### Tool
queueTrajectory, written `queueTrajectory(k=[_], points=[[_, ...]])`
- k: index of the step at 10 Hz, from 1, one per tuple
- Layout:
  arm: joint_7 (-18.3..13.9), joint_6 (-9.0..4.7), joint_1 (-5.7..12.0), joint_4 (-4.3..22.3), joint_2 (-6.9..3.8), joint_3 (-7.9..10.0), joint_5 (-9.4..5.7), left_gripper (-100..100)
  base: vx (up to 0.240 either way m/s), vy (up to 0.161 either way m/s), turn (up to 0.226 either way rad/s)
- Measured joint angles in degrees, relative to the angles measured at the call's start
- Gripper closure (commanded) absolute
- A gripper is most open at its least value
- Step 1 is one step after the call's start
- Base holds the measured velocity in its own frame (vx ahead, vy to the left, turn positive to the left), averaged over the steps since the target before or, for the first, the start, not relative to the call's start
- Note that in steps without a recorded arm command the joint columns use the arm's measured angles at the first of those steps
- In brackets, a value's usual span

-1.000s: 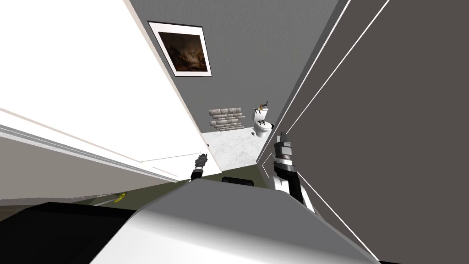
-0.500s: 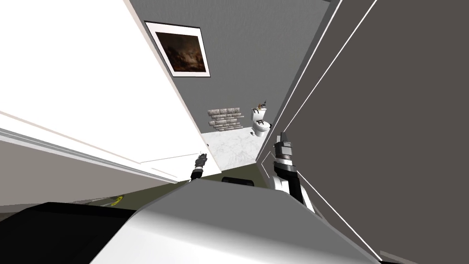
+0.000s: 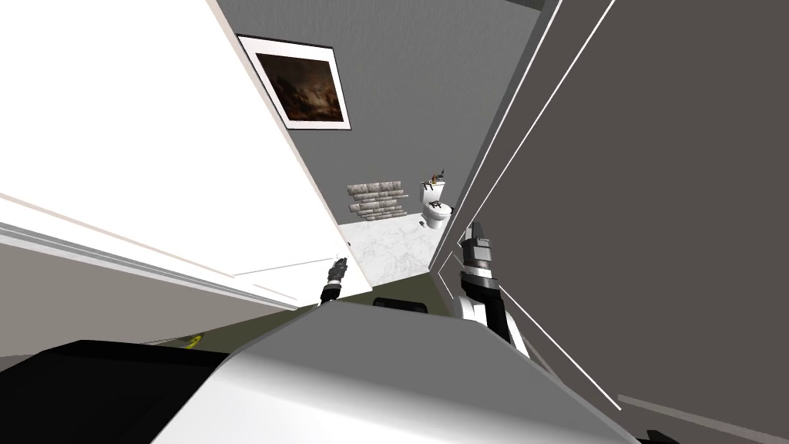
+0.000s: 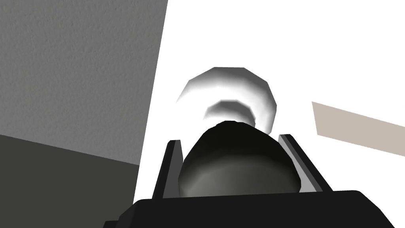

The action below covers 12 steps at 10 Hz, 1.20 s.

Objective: Pull the door open

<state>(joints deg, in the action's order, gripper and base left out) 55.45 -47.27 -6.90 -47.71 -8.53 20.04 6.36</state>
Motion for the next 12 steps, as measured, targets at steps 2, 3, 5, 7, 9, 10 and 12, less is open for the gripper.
queueTrajectory(k=[2, 3, 5, 7, 9, 10, 12], points=[[-2.5, -0.03, 0.04, 0.1, -0.17, -0.27, -0.84, 100, -0.030, 0.009, -0.038], [-3.8, -0.07, 0.07, 0.1, -0.25, -0.42, -1.30, 100, -0.047, 0.012, -0.073], [-6.5, -0.09, 0.13, 0.2, -0.44, -0.74, -2.23, 100, -0.034, 0.013, -0.040], [-9.5, -0.13, 0.17, 0.4, -0.65, -1.10, -3.33, 100, -0.040, 0.009, -0.056], [-12.1, -0.18, 0.22, 0.5, -0.81, -1.39, -4.14, 100, -0.043, 0.007, -0.067], [-13.7, -0.17, 0.19, 0.5, -0.97, -1.59, -4.87, 100, -0.040, 0.011, -0.037], [-16.4, -0.18, 0.25, 0.6, -1.12, -1.92, -5.75, 100, -0.033, 0.011, -0.046]])
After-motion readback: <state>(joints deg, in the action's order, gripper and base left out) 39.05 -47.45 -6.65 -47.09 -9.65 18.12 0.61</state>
